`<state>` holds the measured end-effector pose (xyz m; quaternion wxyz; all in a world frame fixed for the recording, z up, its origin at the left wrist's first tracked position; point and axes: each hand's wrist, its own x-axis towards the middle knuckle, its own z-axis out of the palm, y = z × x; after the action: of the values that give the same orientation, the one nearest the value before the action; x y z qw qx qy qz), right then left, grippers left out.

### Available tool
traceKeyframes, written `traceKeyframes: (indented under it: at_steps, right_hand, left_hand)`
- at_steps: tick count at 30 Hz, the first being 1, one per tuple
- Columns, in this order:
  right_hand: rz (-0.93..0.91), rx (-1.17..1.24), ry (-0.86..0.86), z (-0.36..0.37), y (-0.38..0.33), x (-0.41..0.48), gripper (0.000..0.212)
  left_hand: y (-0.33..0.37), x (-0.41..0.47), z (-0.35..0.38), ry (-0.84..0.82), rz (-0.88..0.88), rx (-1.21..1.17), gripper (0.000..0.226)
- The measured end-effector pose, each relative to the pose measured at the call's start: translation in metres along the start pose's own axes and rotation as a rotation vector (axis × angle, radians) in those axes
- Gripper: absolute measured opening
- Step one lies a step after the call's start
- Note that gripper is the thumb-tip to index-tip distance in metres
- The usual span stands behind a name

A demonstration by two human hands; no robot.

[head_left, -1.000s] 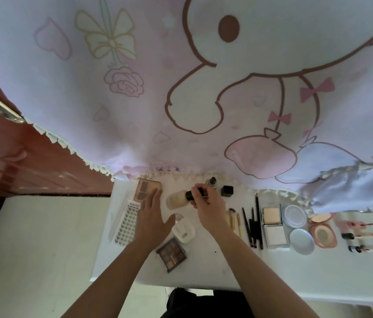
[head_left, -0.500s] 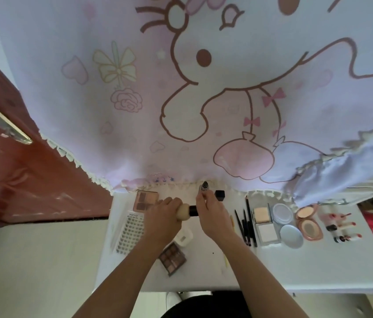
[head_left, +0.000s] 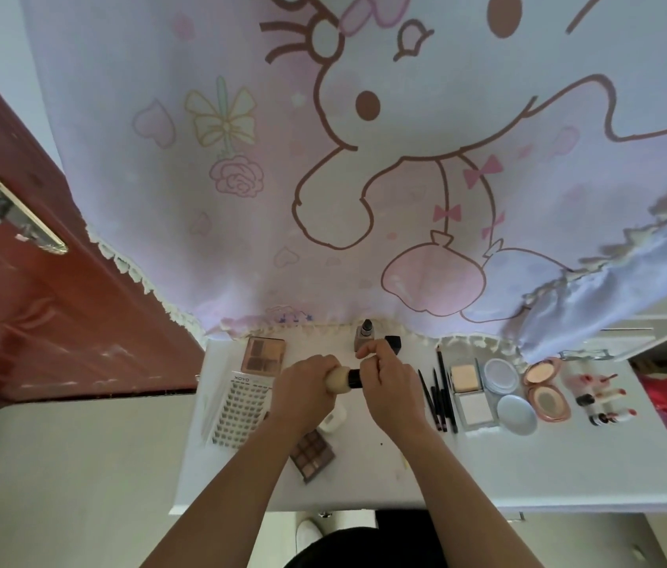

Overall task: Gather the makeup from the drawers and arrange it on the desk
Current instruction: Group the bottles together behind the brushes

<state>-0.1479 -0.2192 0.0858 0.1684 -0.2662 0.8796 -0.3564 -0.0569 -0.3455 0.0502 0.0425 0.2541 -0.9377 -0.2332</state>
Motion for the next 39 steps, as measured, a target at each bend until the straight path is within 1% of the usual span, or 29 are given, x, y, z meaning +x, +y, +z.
traceKeyframes:
  at_steps: [5,6,7,8,9,10,12,13,14,16,18,19,20,22,24,26,28,30,31,33,34,36,37,39]
  right_hand:
    - [0.099,0.085,0.001,0.006,-0.007,-0.004,0.021]
    - [0.145,0.106,0.019,0.002,-0.002,-0.001,0.021]
    - [0.213,0.143,0.071,-0.008,0.007,0.004,0.023]
    - [0.306,0.186,0.151,-0.024,0.019,0.013,0.024]
    - [0.397,0.252,0.25,-0.048,0.033,0.022,0.025]
    - [0.489,0.323,0.36,-0.075,0.047,0.03,0.028]
    - [0.601,0.458,0.576,-0.12,0.073,0.039,0.033]
    - [0.581,0.471,0.627,-0.129,0.081,0.04,0.034]
    - [0.558,0.374,0.607,-0.126,0.082,0.041,0.033]
    - [0.557,0.387,0.466,-0.102,0.068,0.043,0.031]
    - [0.606,0.551,0.318,-0.071,0.062,0.043,0.027]
    - [0.583,0.589,0.248,-0.057,0.057,0.038,0.022]
    - [0.533,0.492,0.15,-0.047,0.052,0.033,0.023]
    - [0.604,0.64,0.046,-0.034,0.052,0.028,0.031]
    - [0.611,0.64,-0.029,-0.029,0.057,0.026,0.026]
    - [0.624,0.632,-0.025,-0.026,0.067,0.028,0.025]
    - [0.62,0.614,-0.014,-0.022,0.081,0.033,0.033]
    - [0.596,0.524,-0.004,-0.02,0.093,0.04,0.038]
    - [0.576,0.466,0.003,-0.019,0.097,0.045,0.038]
    - [0.532,0.379,-0.01,-0.019,0.102,0.056,0.035]
    - [0.506,0.32,-0.029,-0.017,0.105,0.062,0.033]
    - [0.444,0.211,-0.062,-0.011,0.113,0.071,0.036]
    - [0.424,0.179,-0.075,-0.007,0.117,0.074,0.038]
    - [0.423,0.189,-0.082,-0.001,0.12,0.078,0.039]
  left_hand:
    - [0.001,-0.001,0.006,0.095,0.059,0.025,0.026]
    - [-0.001,-0.002,0.008,0.125,0.036,0.031,0.026]
    - [-0.008,-0.004,0.007,0.153,-0.05,0.019,0.023]
    - [-0.023,-0.007,0.004,0.201,-0.18,0.018,0.021]
    - [-0.041,-0.014,-0.003,0.222,-0.32,0.038,0.024]
    - [-0.063,-0.022,-0.011,0.221,-0.421,0.057,0.025]
    - [-0.1,-0.034,-0.024,0.234,-0.547,0.052,0.016]
    - [-0.108,-0.036,-0.027,0.257,-0.594,0.025,0.011]
    - [-0.109,-0.035,-0.026,0.275,-0.614,-0.016,0.008]
    - [-0.093,-0.029,-0.017,0.254,-0.566,-0.103,0.011]
    - [-0.066,-0.022,-0.007,0.231,-0.53,-0.242,0.023]
    - [-0.053,-0.019,-0.004,0.22,-0.532,-0.328,0.029]
    - [-0.042,-0.014,0.001,0.204,-0.551,-0.412,0.034]
    - [-0.026,-0.006,0.012,0.171,-0.591,-0.574,0.039]
    - [-0.019,-0.002,0.027,0.149,-0.567,-0.75,0.03]
    - [-0.014,0.002,0.037,0.119,-0.532,-0.843,0.02]
    - [-0.012,0.008,0.047,0.091,-0.487,-0.776,0.023]
    - [-0.014,0.016,0.058,0.051,-0.437,-0.604,0.033]
    - [-0.015,0.02,0.062,0.031,-0.414,-0.527,0.037]
    - [-0.015,0.029,0.068,0.007,-0.366,-0.449,0.042]
    - [-0.012,0.032,0.069,-0.006,-0.361,-0.439,0.043]
    - [-0.007,0.039,0.074,-0.024,-0.402,-0.466,0.043]
    - [-0.004,0.043,0.077,-0.025,-0.437,-0.491,0.042]
    - [0.0,0.049,0.084,-0.022,-0.489,-0.538,0.038]
